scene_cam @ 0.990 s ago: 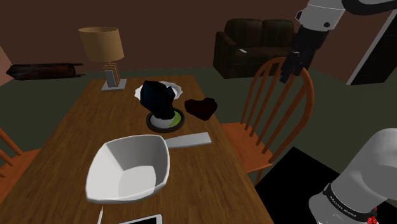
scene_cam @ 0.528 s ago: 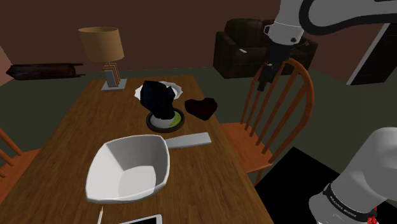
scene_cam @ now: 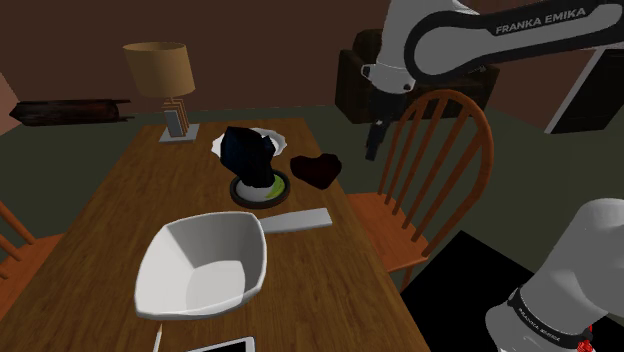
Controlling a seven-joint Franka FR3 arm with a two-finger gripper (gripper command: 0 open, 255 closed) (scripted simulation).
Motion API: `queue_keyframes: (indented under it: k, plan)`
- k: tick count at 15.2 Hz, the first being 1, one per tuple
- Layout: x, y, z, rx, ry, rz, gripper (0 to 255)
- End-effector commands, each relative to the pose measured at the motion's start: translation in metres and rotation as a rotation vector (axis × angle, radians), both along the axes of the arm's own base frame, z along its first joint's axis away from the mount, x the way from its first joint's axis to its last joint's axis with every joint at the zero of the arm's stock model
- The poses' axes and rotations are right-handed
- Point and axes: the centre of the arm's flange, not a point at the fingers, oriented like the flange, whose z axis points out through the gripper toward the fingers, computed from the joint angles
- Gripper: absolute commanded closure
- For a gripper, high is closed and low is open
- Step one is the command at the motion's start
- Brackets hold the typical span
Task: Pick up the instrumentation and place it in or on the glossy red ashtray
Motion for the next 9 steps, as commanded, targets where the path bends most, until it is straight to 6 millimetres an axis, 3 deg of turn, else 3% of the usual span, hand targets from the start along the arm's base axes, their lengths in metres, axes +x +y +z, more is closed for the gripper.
queue_keyframes:
  k: [1, 9]
  plan:
    - [0.015, 0.019, -0.014, -0.001, 0.006, 0.067, 0]
    - [0.06, 0.097, -0.07, -0.007, 0.034, 0.326, 0]
